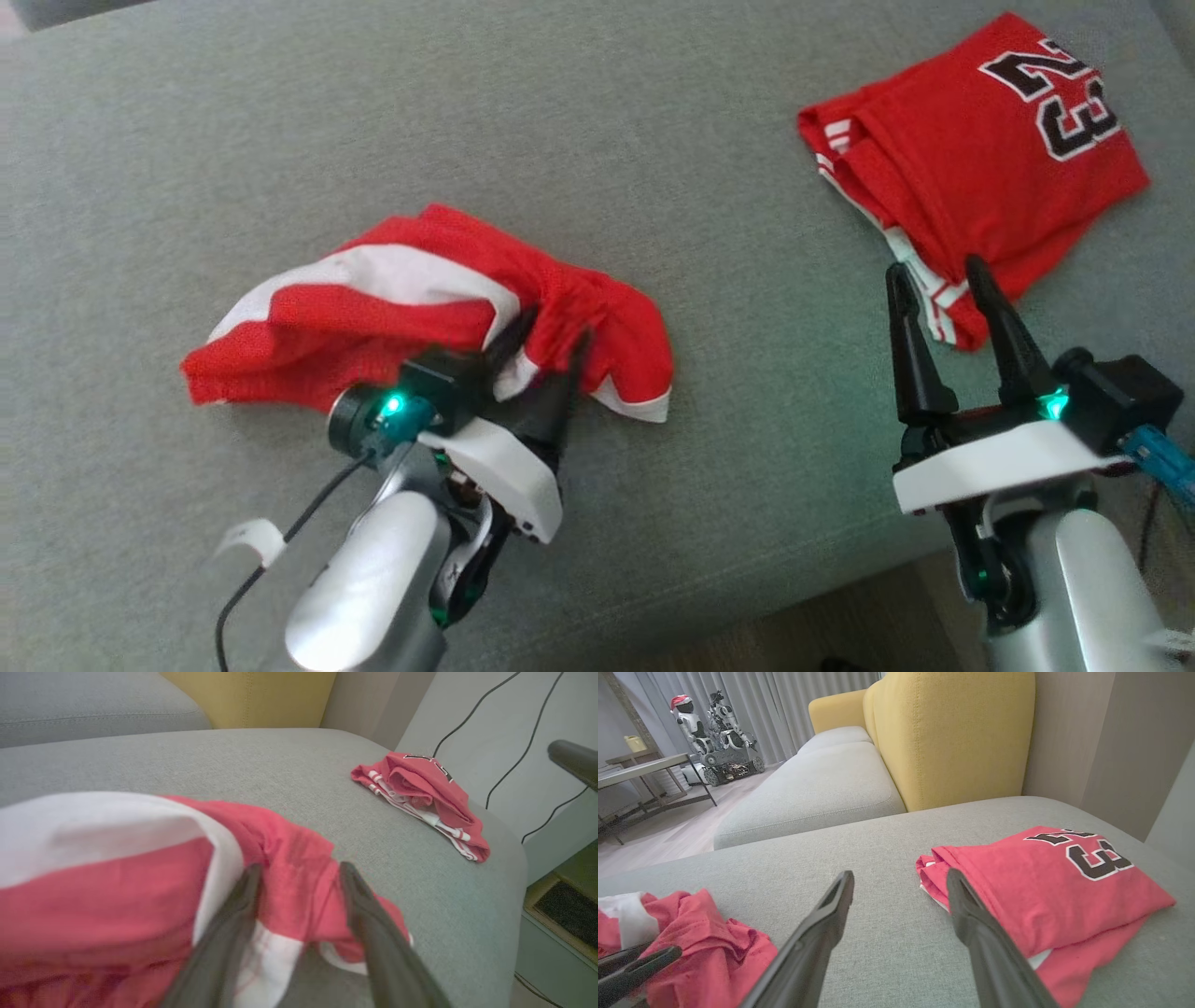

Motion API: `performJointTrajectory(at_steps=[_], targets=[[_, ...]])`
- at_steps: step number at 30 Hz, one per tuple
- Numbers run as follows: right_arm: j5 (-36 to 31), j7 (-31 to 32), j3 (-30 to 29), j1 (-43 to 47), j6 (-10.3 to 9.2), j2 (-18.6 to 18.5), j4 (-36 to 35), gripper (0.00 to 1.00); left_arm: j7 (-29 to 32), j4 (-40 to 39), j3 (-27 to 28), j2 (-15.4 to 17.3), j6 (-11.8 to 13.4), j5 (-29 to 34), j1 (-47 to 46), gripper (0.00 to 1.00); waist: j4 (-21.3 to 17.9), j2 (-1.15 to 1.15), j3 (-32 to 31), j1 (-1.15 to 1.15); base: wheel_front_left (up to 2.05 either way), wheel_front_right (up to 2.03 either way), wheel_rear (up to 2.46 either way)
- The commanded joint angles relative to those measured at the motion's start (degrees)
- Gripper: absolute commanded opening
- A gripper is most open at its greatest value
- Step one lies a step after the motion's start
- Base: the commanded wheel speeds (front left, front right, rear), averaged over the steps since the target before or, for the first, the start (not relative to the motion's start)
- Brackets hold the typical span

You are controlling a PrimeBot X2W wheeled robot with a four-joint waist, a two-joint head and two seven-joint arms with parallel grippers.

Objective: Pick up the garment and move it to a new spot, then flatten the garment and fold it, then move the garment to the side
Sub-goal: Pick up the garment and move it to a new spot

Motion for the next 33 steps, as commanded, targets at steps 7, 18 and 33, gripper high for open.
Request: performJointTrajectory(at_steps=[7, 18, 33], targets=[[-0.9, 0.1, 0.1, -1.5, -0.04, -0.3, -1.4, 1.00, -4.4, -2.8, 0.9, -0.3, 1.1, 0.3, -1.6, 1.00, 5.0, 0.00, -3.9, -0.01, 0.00, 0.00, 0.00], [-2.4, 1.9, -0.8, 0.6, -0.04, -0.3, -1.8, 1.00, -6.1, -8.5, 7.4, 3.9, 7.0, -0.3, 1.8, 1.00, 11.5, 0.00, -9.4, -0.01, 0.00, 0.00, 0.00], [-4.3, 4.1, -1.6, 4.5, -0.04, -0.3, -2.6, 1.00, -5.6, -12.8, 16.7, 14.2, 9.3, -4.1, 11.6, 1.00, 16.6, 0.00, -15.1, -0.01, 0.00, 0.00, 0.00]])
